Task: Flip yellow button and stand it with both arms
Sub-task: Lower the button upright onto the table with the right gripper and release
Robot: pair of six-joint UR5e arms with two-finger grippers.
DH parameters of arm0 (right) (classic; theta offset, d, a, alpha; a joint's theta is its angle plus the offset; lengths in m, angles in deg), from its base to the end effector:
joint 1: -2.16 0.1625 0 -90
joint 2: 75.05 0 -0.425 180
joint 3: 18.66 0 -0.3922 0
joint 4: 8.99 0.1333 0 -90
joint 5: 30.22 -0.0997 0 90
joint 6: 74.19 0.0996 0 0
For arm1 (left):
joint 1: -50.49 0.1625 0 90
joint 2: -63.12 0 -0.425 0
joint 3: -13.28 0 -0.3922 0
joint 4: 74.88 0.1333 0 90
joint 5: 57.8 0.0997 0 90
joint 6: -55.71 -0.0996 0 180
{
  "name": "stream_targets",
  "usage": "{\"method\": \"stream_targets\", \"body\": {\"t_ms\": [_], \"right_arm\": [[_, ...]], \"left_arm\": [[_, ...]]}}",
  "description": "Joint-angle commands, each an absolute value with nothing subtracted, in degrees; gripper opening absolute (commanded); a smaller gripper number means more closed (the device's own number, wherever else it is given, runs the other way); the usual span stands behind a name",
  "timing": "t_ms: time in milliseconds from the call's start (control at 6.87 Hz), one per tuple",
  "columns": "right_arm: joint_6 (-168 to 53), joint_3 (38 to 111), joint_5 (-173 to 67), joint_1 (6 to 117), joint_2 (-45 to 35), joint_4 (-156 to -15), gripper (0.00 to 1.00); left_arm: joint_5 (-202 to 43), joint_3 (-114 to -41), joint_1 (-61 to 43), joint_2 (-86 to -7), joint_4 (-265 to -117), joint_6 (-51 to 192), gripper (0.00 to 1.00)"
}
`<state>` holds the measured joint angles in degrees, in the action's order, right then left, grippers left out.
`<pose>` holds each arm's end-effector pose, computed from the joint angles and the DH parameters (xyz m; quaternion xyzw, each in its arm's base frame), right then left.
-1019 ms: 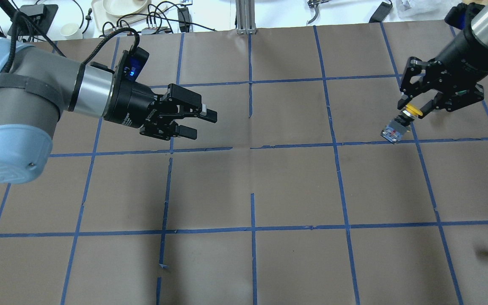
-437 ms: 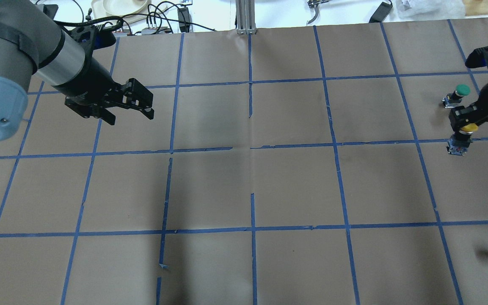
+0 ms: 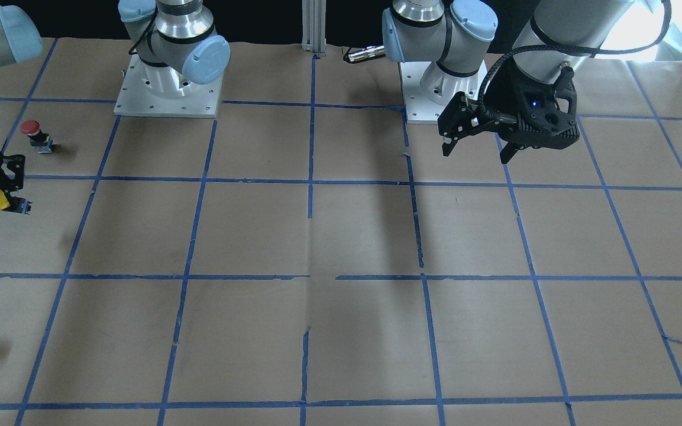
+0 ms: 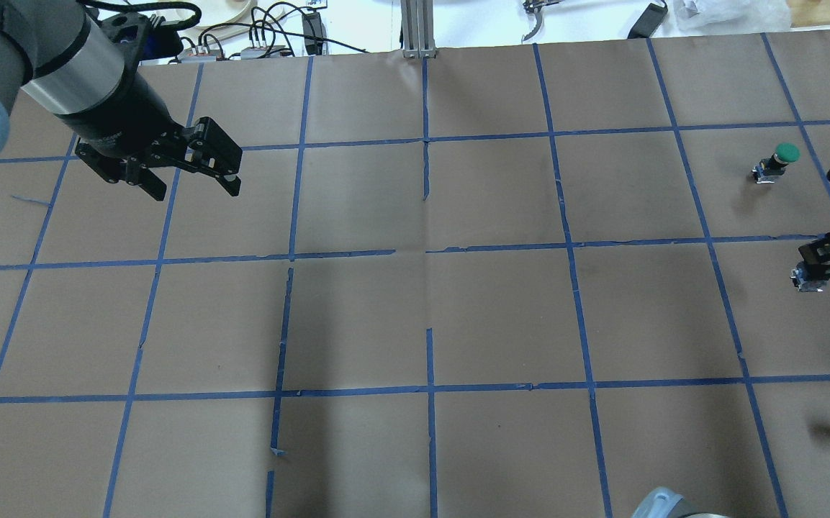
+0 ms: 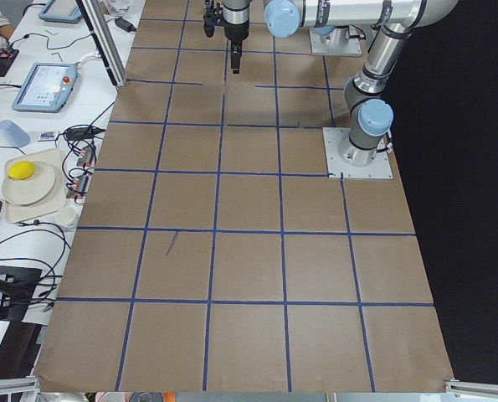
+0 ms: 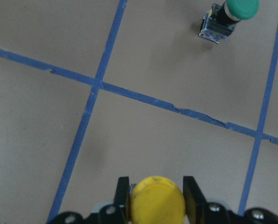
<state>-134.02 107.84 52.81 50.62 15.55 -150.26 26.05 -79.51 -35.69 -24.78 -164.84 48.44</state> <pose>-0.1800 -0.4224 0.2886 0.1652 -0.9753 0.1312 0.0651 -0.1120 -0.4837 0.4823 -0.0298 -0.9981 -0.0005 0.0539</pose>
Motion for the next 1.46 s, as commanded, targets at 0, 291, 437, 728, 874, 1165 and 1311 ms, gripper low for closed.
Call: {"method": "stream_targets", "body": {"t_ms": [0,291,437,728,874,1165,1311], "right_arm": [[-144.27,109.48,45.42,45.51,10.07,-157.32,0.10],[-147.58,109.57,42.66,42.94,7.31,-162.53,0.10],[-147.84,109.74,41.08,42.76,7.05,-162.54,0.10],[-147.50,113.07,40.97,42.67,7.13,-166.28,0.25],[-147.49,113.09,41.06,42.59,7.13,-167.45,0.69],[-146.27,112.91,42.98,42.41,7.83,-166.59,1.00],[-143.57,112.56,44.65,42.50,8.88,-166.49,1.00]], "left_arm": [[28.31,-78.65,-36.52,-23.90,-166.71,47.28,1.00],[30.61,-79.26,-36.52,-24.42,-167.07,51.54,1.00],[30.71,-79.44,-36.43,-24.77,-166.81,52.97,1.00],[30.71,-78.74,-36.26,-24.07,-167.07,52.98,1.00],[30.71,-78.83,-36.26,-23.81,-167.07,52.81,1.00],[30.71,-79.53,-36.26,-23.28,-167.25,52.72,1.00],[30.71,-78.75,-36.26,-23.63,-167.08,52.72,1.00]]}}
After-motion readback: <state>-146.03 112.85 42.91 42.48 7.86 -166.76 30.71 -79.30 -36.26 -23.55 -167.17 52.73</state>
